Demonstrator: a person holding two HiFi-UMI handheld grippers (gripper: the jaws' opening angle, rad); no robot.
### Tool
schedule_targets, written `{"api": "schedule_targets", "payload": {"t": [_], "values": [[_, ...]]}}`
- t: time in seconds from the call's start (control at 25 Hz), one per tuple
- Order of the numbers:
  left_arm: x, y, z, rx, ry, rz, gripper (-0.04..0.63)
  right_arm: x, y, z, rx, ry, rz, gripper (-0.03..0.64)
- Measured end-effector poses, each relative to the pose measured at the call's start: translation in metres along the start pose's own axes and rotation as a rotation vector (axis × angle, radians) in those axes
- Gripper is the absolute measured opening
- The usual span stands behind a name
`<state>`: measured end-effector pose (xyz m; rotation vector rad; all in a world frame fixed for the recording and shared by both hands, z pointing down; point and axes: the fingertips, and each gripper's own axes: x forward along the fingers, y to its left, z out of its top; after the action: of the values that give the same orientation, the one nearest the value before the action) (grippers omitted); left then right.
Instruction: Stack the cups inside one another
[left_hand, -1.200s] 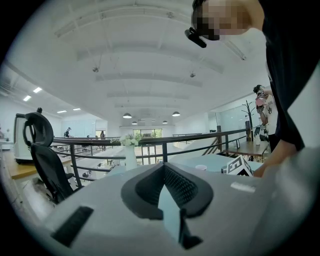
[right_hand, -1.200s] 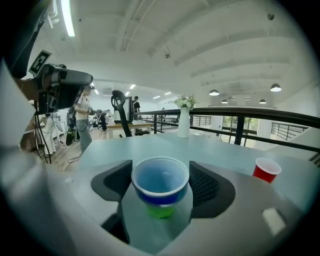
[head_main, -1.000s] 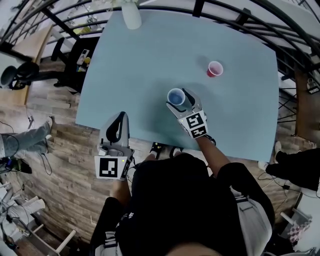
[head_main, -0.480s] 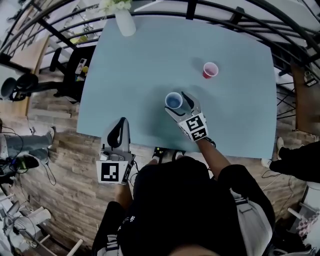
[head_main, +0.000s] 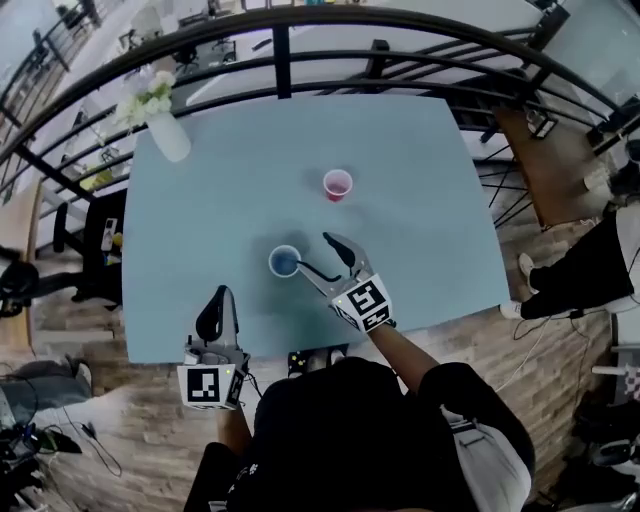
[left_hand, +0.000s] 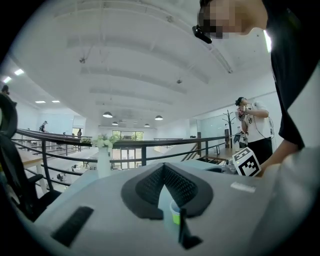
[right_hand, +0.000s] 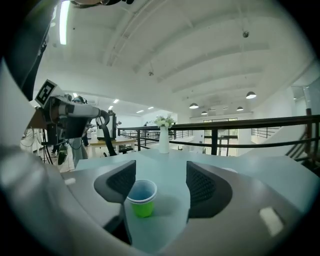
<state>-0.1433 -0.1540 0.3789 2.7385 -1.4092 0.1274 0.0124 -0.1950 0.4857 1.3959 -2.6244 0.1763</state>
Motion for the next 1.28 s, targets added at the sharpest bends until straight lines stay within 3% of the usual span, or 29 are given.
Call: {"api": "schedule_targets", "payload": {"t": [0.08, 0.36, 0.52, 0.88, 1.28], "values": [[0.012, -0.013, 0.002, -0.012, -0.005, -0.046, -0.008, -0.017, -0.012, 0.003, 0.018, -0.007, -0.040, 0.304], [0.058, -0.047, 0.000, -0.002, -0.008, -0.192, -0.008, -0.071, -0.055, 0.015, 0.022, -0.056, -0.203, 0.164], [0.081, -0.068, 0.000, 0.001, 0.000, -0.249, -0.009, -0.095, -0.077, 0.013, 0.038, -0.064, -0.269, 0.004], [0.115, -0.103, -0.002, -0.003, 0.035, -0.303, -0.008, -0.118, -0.115, 0.001, 0.073, -0.040, -0.300, 0.008], [0.137, -0.098, 0.002, -0.004, 0.047, -0.221, -0.009, -0.091, -0.152, -0.006, 0.093, -0.041, -0.224, 0.073]]}}
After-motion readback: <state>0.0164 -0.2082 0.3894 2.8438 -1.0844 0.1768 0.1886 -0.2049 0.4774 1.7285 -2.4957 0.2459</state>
